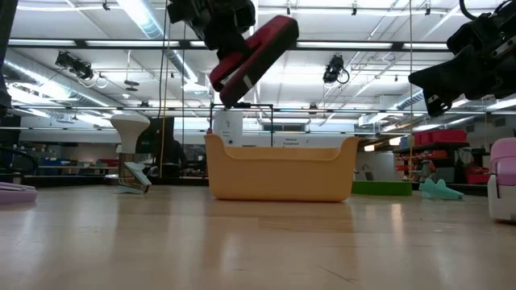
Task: Pick and place Stapler, Stapler remover, tape
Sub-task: Put the red stapler into the yellow bin
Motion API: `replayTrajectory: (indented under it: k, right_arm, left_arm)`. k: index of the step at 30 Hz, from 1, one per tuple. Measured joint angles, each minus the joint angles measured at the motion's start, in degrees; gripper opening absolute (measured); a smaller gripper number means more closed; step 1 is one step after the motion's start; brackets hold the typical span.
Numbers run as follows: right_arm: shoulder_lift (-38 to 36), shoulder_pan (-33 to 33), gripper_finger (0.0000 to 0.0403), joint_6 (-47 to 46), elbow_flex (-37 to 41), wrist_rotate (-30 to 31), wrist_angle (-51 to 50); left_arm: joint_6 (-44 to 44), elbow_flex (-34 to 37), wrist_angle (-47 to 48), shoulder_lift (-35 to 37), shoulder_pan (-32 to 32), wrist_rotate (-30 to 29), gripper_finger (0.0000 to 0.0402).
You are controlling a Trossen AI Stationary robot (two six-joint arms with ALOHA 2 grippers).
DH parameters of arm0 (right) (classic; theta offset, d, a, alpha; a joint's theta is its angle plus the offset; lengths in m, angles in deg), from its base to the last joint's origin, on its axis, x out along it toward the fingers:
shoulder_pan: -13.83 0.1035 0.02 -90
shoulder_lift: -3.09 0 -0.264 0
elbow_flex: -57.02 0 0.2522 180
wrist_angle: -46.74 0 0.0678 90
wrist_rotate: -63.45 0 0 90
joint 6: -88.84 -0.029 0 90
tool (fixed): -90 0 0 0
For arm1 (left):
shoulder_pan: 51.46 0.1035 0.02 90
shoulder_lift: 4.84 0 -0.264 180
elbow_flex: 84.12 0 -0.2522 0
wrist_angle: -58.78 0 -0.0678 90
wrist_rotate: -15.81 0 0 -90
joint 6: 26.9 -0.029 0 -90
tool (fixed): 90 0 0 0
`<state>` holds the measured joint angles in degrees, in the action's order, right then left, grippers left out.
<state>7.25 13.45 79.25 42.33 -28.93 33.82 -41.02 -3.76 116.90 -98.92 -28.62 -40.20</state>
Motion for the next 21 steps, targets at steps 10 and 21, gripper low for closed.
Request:
replayTrajectory:
  k: [10,21]
  right_arm:
    - [0.0,0.0,0.0007,-0.01,0.0,-0.01,-0.02]
    - [0.0,0.01,0.0007,0.0,0.01,-0.02,-0.02]
  left_arm:
    - [-0.08,0.02,-0.4,-7.56,-1.9,12.64,0.0165]
    - [-2.19,0.04,-1.98,-13.99,-6.22,14.79,0.0165]
